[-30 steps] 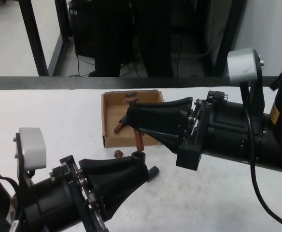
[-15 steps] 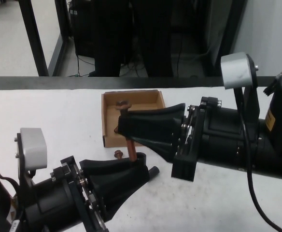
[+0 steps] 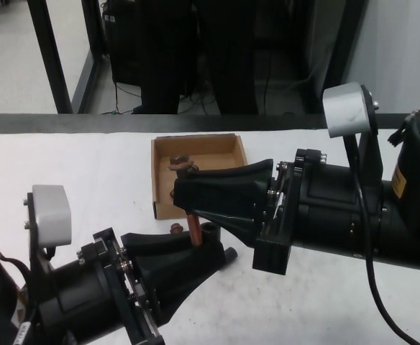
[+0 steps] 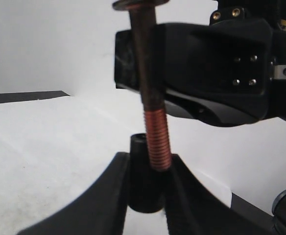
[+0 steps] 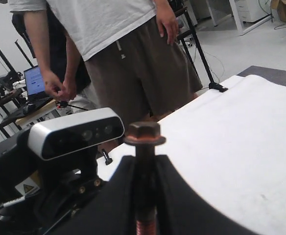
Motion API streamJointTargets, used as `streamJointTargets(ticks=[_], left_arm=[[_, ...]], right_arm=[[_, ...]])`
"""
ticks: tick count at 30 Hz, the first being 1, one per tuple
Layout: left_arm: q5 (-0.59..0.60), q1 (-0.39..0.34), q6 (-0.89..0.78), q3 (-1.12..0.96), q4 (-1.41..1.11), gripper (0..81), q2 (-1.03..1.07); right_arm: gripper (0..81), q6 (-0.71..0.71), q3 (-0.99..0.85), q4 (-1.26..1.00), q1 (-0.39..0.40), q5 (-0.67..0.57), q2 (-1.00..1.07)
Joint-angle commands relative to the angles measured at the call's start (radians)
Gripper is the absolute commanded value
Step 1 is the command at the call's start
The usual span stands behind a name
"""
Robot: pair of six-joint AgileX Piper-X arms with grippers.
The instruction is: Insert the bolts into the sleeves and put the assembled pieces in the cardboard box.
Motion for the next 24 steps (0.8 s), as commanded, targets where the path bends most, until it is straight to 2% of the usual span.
streamJointTargets(ticks=[1, 10, 17, 24], left_arm=[[0.030, -0.002, 0.003, -0.007, -0.023, 0.8, 0.000], [0.032, -0.002, 0.003, -0.007, -0.023, 0.8, 0.000], [0.032, -0.002, 0.003, -0.007, -0.023, 0.8, 0.000], [0.030, -0.002, 0.001, -0.007, -0.032, 0.8, 0.000]], right_arm=[[0.2, -0.008, -0.012, -0.006, -0.002, 0.012, -0.012], [0.2, -0.034, -0.027, -0.006, -0.009, 0.018, -0.012], [0.2, -0.045, -0.046, 0.003, -0.062, -0.005, -0.012], [0.2, -0.045, -0.046, 0.053, -0.060, -0.029, -0.012]])
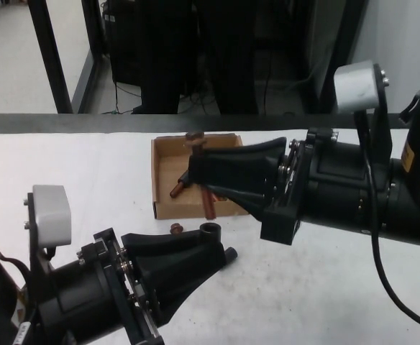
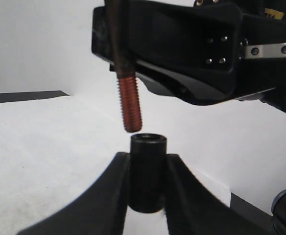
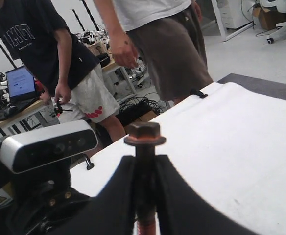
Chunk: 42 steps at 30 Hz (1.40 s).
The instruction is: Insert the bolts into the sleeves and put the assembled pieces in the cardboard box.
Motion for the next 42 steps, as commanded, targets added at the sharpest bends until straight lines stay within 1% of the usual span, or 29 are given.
streamJointTargets(ticks=[1, 8, 23, 30, 37, 42], left_arm=[[0.025, -0.002, 0.000, -0.007, -0.033, 0.8, 0.000], [0.022, -0.002, -0.012, -0.009, -0.033, 0.8, 0.000], [-0.024, -0.002, -0.025, -0.009, -0.033, 0.8, 0.000], [0.001, -0.002, -0.028, -0.013, -0.033, 0.8, 0.000], [-0.001, -0.002, -0.042, -0.014, -0.033, 0.8, 0.000], [-0.078, -0.002, -0.044, -0.014, -0.044, 0.8, 0.000]], right_arm=[[0.2, -0.003, -0.011, -0.003, -0.003, -0.011, -0.012], [0.2, 0.017, -0.011, 0.000, -0.003, -0.022, -0.015], [0.2, 0.041, -0.011, 0.029, 0.000, -0.030, -0.027], [0.2, 0.041, -0.011, 0.029, 0.020, -0.030, -0.027], [0.2, 0.041, -0.011, 0.068, 0.038, -0.030, -0.027], [0.2, 0.041, -0.011, 0.082, 0.039, -0.040, -0.032]])
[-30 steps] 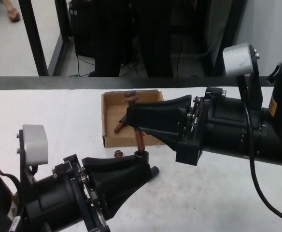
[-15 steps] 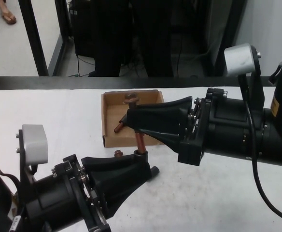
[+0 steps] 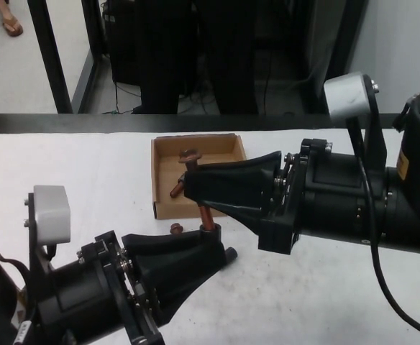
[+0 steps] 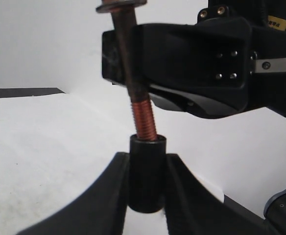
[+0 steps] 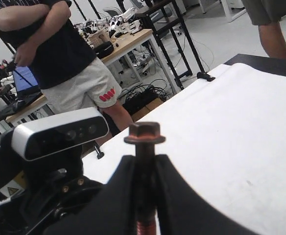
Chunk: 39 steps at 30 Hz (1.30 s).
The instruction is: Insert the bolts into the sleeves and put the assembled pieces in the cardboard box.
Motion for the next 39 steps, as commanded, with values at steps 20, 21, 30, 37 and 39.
streamJointTargets(ticks=[20, 21, 30, 37, 39], left_arm=[[-0.100, -0.002, -0.060, -0.014, -0.130, 0.8, 0.000], [-0.094, -0.002, -0.052, -0.014, -0.130, 0.8, 0.000], [-0.057, -0.002, -0.043, -0.014, -0.127, 0.8, 0.000], [-0.061, -0.002, -0.005, -0.016, -0.090, 0.8, 0.000], [-0.079, -0.002, -0.001, -0.026, 0.006, 0.8, 0.000]], right_arm=[[0.0, 0.003, -0.008, 0.329, 0.012, -0.046, -0.187], [1.2, 0.001, -0.007, 0.346, 0.012, -0.058, -0.192], [51.3, 0.073, -0.007, 0.378, 0.012, -0.073, -0.199], [39.2, 0.164, -0.007, 0.403, 0.012, -0.205, -0.242], [38.9, 0.179, -0.007, 0.454, 0.012, -0.206, -0.273]])
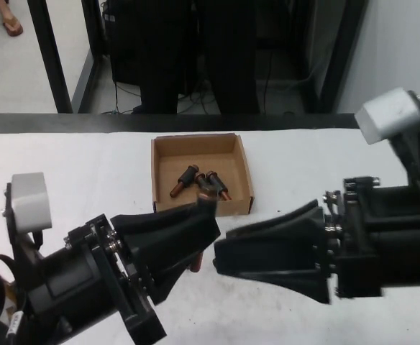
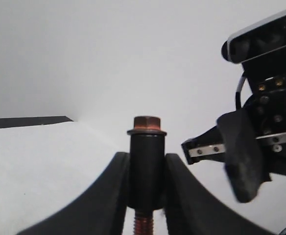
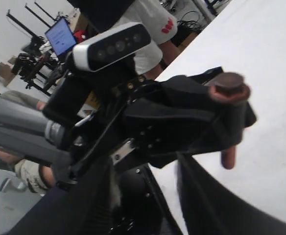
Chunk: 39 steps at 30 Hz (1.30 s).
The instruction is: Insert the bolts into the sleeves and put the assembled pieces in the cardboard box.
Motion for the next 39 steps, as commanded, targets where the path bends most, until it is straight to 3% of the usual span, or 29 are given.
streamJointTargets(ticks=[1, 4, 7, 8, 13, 17, 23, 39], left_arm=[[-0.011, 0.001, 0.017, -0.019, 0.085, 0.8, 0.000], [-0.034, 0.001, 0.023, -0.081, 0.302, 0.8, 0.002], [-0.079, 0.003, 0.057, -0.184, 0.506, 0.8, 0.002], [-0.093, 0.008, 0.083, -0.231, 0.589, 0.8, 0.002], [-0.160, 0.062, 0.159, -0.462, 0.958, 0.8, 0.031], [-0.164, 0.132, 0.156, -0.611, 1.116, 0.8, 0.106], [-0.161, 0.207, 0.168, -0.833, 1.345, 0.8, 0.259], [-0.216, 0.236, 0.198, -1.382, 1.723, 0.8, 0.707]], right_arm=[[38.9, 0.022, -0.003, 0.072, 0.000, -0.033, -0.054], [30.1, 0.016, -0.003, 0.179, 0.000, -0.033, -0.103], [4.6, -0.010, -0.003, 0.285, 0.000, -0.033, -0.134], [0.0, -0.025, -0.003, 0.310, 0.000, -0.033, -0.140], [0.2, -0.074, -0.003, 0.394, -0.003, 0.001, -0.134], [0.2, -0.074, -0.003, 0.473, -0.009, 0.102, -0.110], [0.2, -0.069, -0.003, 0.512, -0.022, 0.148, -0.035], [0.2, -0.076, -0.099, 0.483, -0.176, 0.148, 0.252]])
